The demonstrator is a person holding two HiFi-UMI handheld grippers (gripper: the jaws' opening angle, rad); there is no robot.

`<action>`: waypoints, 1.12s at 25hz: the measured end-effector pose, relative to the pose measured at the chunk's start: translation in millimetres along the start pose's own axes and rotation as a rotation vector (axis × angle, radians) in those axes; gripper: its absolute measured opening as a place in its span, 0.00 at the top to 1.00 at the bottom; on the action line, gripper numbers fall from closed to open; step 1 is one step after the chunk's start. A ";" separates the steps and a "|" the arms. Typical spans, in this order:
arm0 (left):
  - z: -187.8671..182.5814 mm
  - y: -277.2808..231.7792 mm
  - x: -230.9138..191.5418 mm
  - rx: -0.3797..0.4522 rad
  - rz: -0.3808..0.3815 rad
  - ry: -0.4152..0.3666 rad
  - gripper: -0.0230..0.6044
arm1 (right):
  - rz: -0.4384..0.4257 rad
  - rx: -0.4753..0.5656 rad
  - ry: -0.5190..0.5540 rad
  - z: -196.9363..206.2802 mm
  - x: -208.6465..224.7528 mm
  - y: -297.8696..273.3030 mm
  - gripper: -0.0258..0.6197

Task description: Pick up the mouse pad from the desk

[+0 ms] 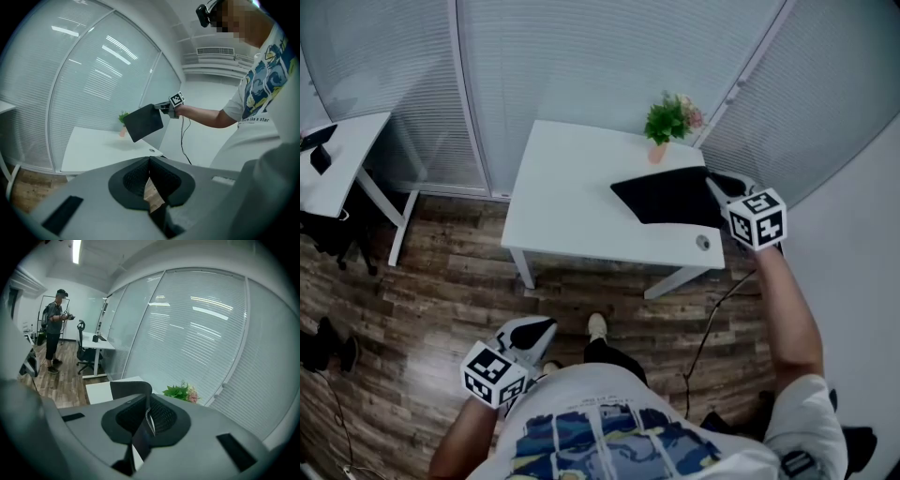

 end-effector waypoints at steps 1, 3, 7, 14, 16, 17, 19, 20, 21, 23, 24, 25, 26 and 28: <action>0.9 1.7 1.9 0.002 0.004 0.000 0.96 | -0.006 0.002 0.001 -4.7 -3.7 5.7 0.92; 2.6 4.5 5.0 0.006 0.012 -0.005 0.96 | -0.015 0.009 0.007 -14.4 -11.1 17.2 0.92; 7.8 11.5 10.2 0.007 0.023 -0.001 0.96 | -0.029 0.029 0.018 -35.0 -25.9 38.9 0.92; 15.1 21.8 18.5 0.006 0.030 -0.006 0.96 | -0.061 0.070 0.013 -61.2 -45.5 71.5 0.92; 15.8 24.0 20.3 0.008 0.032 -0.010 0.96 | -0.067 0.080 0.015 -67.7 -50.5 80.8 0.92; 16.4 25.3 21.5 0.009 0.033 -0.013 0.96 | -0.071 0.085 0.017 -70.4 -53.4 85.7 0.92; 17.6 27.2 24.1 0.014 0.033 -0.016 0.96 | -0.077 0.094 0.020 -74.2 -58.3 94.4 0.92; 18.1 27.9 25.1 0.017 0.033 -0.015 0.96 | -0.079 0.098 0.021 -75.5 -60.0 97.9 0.92; 18.5 28.5 25.7 0.019 0.032 -0.013 0.96 | -0.081 0.103 0.021 -77.0 -61.6 101.2 0.92; 19.0 30.4 26.5 0.022 0.028 -0.016 0.96 | -0.084 0.109 0.021 -80.0 -65.0 108.3 0.92; 19.3 31.4 27.0 0.023 0.025 -0.019 0.96 | -0.085 0.113 0.022 -80.9 -66.5 111.7 0.92; 19.7 32.2 27.6 0.024 0.023 -0.021 0.96 | -0.086 0.116 0.024 -81.9 -67.8 115.1 0.92; 20.0 33.0 28.3 0.026 0.022 -0.021 0.96 | -0.087 0.120 0.026 -83.1 -69.3 118.3 0.92; 19.9 34.1 28.8 0.029 0.021 -0.020 0.96 | -0.092 0.125 0.031 -86.1 -72.7 123.0 0.92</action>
Point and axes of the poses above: the fingertips, and each gripper's own axes: y backward along the fingers, x to its right, z out of its underside, the point moved 5 cm from there along y, backward along the fingers, and after that the axes turned 9 degrees about z, right-handed, at the moved point
